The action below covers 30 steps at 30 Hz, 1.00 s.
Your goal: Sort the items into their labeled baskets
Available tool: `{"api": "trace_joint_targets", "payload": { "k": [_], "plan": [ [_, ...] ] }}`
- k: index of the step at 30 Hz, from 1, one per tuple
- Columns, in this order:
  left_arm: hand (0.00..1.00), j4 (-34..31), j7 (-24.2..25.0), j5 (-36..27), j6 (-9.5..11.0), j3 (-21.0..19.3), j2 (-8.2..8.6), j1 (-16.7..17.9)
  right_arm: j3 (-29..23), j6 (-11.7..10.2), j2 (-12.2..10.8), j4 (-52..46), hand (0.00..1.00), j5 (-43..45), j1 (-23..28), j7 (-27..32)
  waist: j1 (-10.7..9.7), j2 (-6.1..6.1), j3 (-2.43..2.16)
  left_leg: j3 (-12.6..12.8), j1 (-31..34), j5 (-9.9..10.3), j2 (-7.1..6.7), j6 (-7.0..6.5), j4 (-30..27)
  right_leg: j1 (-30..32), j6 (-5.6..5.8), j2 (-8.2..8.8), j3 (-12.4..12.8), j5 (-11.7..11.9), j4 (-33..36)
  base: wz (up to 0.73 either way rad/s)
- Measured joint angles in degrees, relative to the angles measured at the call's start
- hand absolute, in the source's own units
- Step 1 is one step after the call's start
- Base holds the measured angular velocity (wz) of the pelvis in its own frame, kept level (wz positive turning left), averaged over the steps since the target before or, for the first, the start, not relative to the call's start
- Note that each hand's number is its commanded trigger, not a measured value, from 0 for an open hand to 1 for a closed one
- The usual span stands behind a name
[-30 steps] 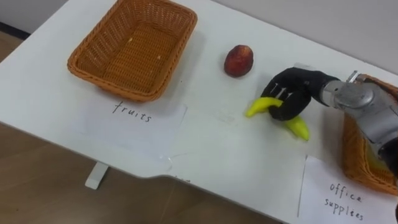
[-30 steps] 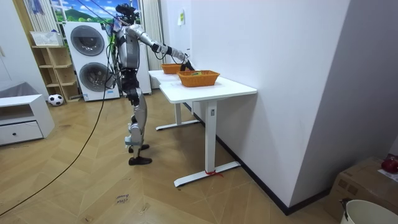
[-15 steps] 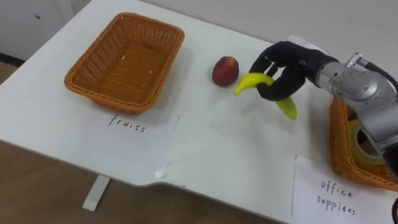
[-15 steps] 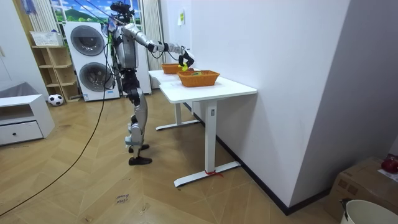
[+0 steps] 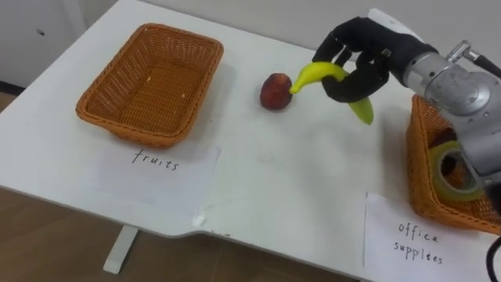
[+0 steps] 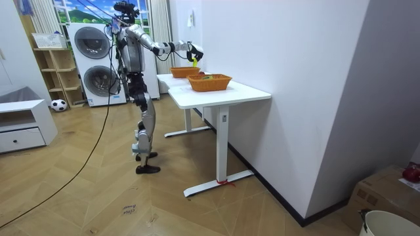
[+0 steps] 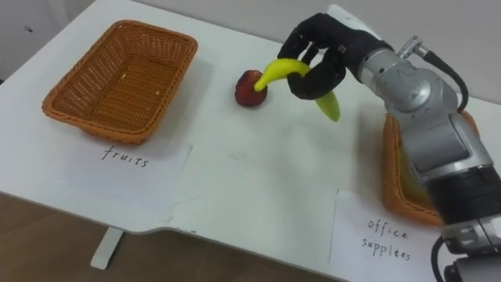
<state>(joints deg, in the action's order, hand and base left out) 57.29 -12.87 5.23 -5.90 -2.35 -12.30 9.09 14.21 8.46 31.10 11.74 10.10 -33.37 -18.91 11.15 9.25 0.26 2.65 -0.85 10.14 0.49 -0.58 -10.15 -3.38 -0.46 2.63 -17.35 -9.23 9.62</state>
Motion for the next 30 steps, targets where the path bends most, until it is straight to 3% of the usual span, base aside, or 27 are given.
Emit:
{"api": "trace_joint_targets", "payload": {
  "k": [7,21,30],
  "plan": [
    [0.0,-0.09,0.06,0.13,-0.09,-2.17,0.61,0.59,-0.1,0.36,-3.63,-1.16,1.0,-0.31,-0.01,2.29,0.2,-0.37,0.16,-0.68,-1.98,0.01,-0.03,-0.02,0.7,-1.9,0.08,0.19,-0.17,-0.05,-0.08,0.04],
    [0.0,-3.24,-0.13,1.15,-1.18,-3.0,1.68,0.43,-0.36,0.37,-4.5,-1.31,1.0,-0.63,-0.44,7.35,1.87,-0.69,0.25,-1.66,-1.72,0.02,-0.32,-0.02,0.58,-2.46,0.32,0.1,-1.03,-0.19,-0.05,0.03],
    [0.0,-3.38,-0.07,1.15,-1.18,-2.56,2.22,0.44,-0.19,0.33,-8.93,-0.48,1.0,-3.27,-4.56,10.82,3.47,-1.56,0.56,-2.45,-1.75,0.01,-0.35,-0.02,0.57,-2.41,0.46,0.17,-1.95,-0.28,-0.05,0.03]
  ]
}}
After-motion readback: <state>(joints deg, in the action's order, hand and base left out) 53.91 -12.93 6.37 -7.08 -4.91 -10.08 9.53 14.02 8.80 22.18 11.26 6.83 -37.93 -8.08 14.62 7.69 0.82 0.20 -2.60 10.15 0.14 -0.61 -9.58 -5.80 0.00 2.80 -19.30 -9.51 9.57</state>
